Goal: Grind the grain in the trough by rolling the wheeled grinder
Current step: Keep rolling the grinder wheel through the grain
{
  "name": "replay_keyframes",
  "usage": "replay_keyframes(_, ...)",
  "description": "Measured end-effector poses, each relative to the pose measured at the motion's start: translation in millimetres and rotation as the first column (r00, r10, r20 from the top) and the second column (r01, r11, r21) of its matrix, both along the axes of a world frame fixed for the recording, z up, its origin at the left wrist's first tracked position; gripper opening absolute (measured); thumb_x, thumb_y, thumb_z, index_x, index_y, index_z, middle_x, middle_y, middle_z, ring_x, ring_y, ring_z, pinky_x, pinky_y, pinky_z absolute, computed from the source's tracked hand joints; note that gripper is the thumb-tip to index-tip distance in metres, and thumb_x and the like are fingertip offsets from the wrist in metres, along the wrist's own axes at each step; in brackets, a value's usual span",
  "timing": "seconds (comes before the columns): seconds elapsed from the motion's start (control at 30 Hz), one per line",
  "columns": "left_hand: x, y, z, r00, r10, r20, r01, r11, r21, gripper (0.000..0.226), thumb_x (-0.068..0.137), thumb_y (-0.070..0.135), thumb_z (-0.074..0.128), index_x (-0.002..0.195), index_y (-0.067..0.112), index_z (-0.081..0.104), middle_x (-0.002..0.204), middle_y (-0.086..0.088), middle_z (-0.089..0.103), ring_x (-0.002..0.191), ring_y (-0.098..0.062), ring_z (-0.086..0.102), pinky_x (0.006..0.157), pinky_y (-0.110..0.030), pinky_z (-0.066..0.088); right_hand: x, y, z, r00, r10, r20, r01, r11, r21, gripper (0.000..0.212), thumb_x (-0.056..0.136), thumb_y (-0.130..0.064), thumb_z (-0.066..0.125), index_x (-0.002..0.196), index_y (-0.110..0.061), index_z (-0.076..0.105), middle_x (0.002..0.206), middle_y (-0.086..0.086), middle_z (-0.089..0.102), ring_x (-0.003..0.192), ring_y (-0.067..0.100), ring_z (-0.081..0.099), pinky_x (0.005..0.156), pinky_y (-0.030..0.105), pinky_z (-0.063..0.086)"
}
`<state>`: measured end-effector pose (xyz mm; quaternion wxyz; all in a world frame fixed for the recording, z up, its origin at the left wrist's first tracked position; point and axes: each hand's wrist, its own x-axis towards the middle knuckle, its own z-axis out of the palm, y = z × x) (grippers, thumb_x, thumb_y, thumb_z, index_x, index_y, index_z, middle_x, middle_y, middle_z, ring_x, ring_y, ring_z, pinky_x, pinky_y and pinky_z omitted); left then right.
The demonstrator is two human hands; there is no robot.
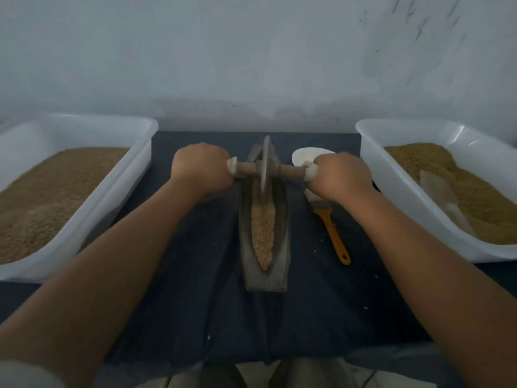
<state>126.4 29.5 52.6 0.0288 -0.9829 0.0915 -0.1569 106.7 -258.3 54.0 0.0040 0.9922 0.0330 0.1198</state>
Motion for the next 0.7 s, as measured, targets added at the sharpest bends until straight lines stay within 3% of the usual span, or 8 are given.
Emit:
replay_keyframes(0.17,-36,8,-16,1.000,0.009,0.009,-0.009,1.000,-0.021,0.035,0.091,0.049,0.053,0.066,0.024,0.054,0.066,0.008,0.055,0.058,-0.020,0.053,0.057,-0.030,0.040,-16,-1,15,0.988,0.053,-0.148,-0.064,0.995,-0.071,0.026,0.089,-0.048,0.057,0.075,-0.027,0.065,0.070,-0.005,0.062,0.063,0.014,0.056,0.053,0.031,0.042)
replay_keyframes(0.27,-88,26,-28,0.992,-0.081,0.099,0.077,0.996,0.049,0.041,0.090,0.055,0.051,0.059,0.029,0.045,0.052,0.013,0.044,0.044,-0.009,0.040,0.047,-0.022,0.024,-65,-13,18,0.942,0.154,-0.298,-0.167,0.986,-0.016,0.024,0.074,-0.056,0.064,0.068,-0.033,0.062,0.062,-0.008,0.064,0.057,0.007,0.060,0.051,0.030,0.046)
replay_keyframes(0.37,-109,34,-25,0.980,-0.134,0.146,0.123,0.989,0.080,0.041,0.078,0.057,0.055,0.053,0.032,0.036,0.044,0.016,0.033,0.037,-0.003,0.029,0.046,-0.016,0.015,-86,-20,14,0.914,0.190,-0.357,-0.190,0.981,0.036,0.033,0.062,-0.068,0.057,0.065,-0.035,0.062,0.066,-0.018,0.066,0.059,0.002,0.062,0.048,0.027,0.040)
replay_keyframes(0.47,-78,23,-22,0.997,-0.070,0.015,0.069,0.995,0.073,0.032,0.077,0.054,0.052,0.059,0.028,0.050,0.054,0.011,0.048,0.046,-0.012,0.044,0.048,-0.022,0.026,-55,-13,4,0.953,0.132,-0.271,-0.133,0.991,0.017,0.029,0.077,-0.059,0.059,0.070,-0.031,0.064,0.063,-0.007,0.064,0.060,0.008,0.061,0.056,0.034,0.052)
replay_keyframes(0.53,-42,11,-14,0.999,-0.028,0.020,0.027,0.998,0.050,0.033,0.082,0.051,0.054,0.062,0.024,0.052,0.060,0.008,0.052,0.052,-0.018,0.048,0.051,-0.026,0.031,-23,-7,-2,0.982,0.052,-0.180,-0.054,0.998,-0.010,0.033,0.084,-0.056,0.052,0.075,-0.027,0.064,0.071,-0.007,0.063,0.067,0.014,0.061,0.066,0.037,0.057)
replay_keyframes(0.63,-4,0,-1,0.999,-0.016,0.039,0.015,1.000,0.016,0.041,0.085,0.057,0.054,0.063,0.023,0.056,0.064,0.005,0.056,0.055,-0.018,0.048,0.053,-0.028,0.034,7,0,-3,0.995,-0.033,-0.096,0.031,0.999,-0.025,0.038,0.083,-0.058,0.042,0.073,-0.025,0.056,0.072,-0.006,0.057,0.065,0.016,0.053,0.065,0.036,0.049)
replay_keyframes(0.7,-3,-1,1,1.000,-0.017,0.022,0.016,1.000,0.012,0.043,0.088,0.058,0.053,0.064,0.023,0.057,0.067,0.005,0.058,0.057,-0.019,0.051,0.056,-0.029,0.038,9,0,0,0.997,-0.006,-0.082,0.004,1.000,-0.014,0.038,0.077,-0.060,0.040,0.069,-0.026,0.054,0.069,-0.006,0.055,0.062,0.016,0.050,0.060,0.034,0.044)
